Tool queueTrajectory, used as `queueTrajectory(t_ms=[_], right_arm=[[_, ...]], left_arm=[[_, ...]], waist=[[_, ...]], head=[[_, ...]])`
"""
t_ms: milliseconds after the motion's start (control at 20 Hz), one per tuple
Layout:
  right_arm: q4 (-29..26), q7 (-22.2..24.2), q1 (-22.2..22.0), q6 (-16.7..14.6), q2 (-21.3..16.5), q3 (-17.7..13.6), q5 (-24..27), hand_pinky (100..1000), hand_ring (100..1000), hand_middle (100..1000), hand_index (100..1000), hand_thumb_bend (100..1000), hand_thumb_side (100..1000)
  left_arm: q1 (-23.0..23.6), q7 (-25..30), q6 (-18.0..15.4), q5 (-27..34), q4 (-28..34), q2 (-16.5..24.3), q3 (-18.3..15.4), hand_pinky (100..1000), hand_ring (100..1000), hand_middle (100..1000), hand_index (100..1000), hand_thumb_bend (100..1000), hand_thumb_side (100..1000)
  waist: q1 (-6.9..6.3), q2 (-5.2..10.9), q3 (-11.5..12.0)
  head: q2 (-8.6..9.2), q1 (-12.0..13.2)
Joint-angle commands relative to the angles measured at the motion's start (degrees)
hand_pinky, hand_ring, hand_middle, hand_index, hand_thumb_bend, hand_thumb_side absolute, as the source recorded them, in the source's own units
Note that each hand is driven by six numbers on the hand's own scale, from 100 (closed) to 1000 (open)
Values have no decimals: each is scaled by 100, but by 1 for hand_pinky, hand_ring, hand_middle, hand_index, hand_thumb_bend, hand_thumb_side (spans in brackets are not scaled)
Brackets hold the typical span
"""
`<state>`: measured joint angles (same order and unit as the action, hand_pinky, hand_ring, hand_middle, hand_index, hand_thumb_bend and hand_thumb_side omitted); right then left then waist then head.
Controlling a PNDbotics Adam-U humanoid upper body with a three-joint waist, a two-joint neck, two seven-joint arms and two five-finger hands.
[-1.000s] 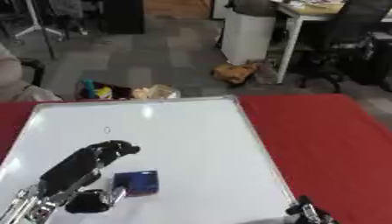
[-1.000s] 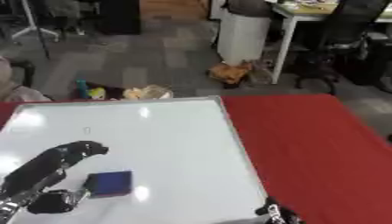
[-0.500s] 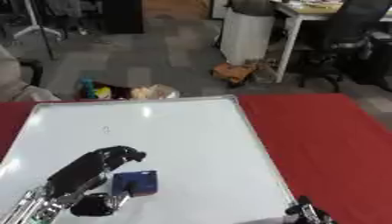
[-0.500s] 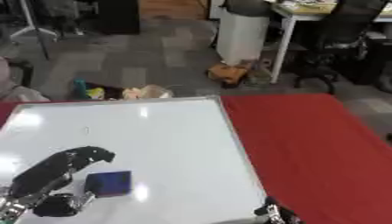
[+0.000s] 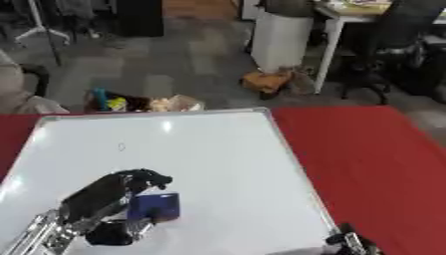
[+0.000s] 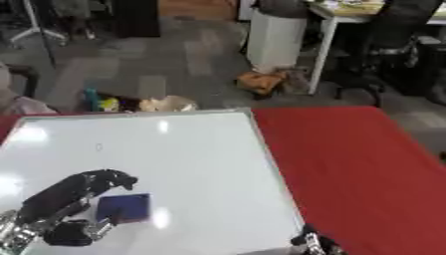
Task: Wipe the whiteboard clean with a brush.
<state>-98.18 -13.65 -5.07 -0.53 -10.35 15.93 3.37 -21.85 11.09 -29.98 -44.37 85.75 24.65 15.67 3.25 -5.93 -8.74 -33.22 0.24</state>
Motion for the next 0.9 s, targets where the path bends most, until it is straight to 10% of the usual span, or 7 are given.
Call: queueTrajectory(t_ms=[50, 900], right_arm=[[-79, 15, 23, -11, -44, -10, -21, 417, 351, 152, 550, 100, 842], [-81, 28, 3, -9, -29, -6, -29, 417, 351, 153, 550, 100, 843]], left_arm=[[-118, 90, -8, 47, 54, 38, -7, 747, 846, 699, 948, 100, 937], [-125, 317, 31, 34, 87, 39, -42, 752, 848, 716, 954, 100, 953]], waist=[[-12, 53, -2], [16, 43, 44]], head=[[-84, 29], [-542, 356]])
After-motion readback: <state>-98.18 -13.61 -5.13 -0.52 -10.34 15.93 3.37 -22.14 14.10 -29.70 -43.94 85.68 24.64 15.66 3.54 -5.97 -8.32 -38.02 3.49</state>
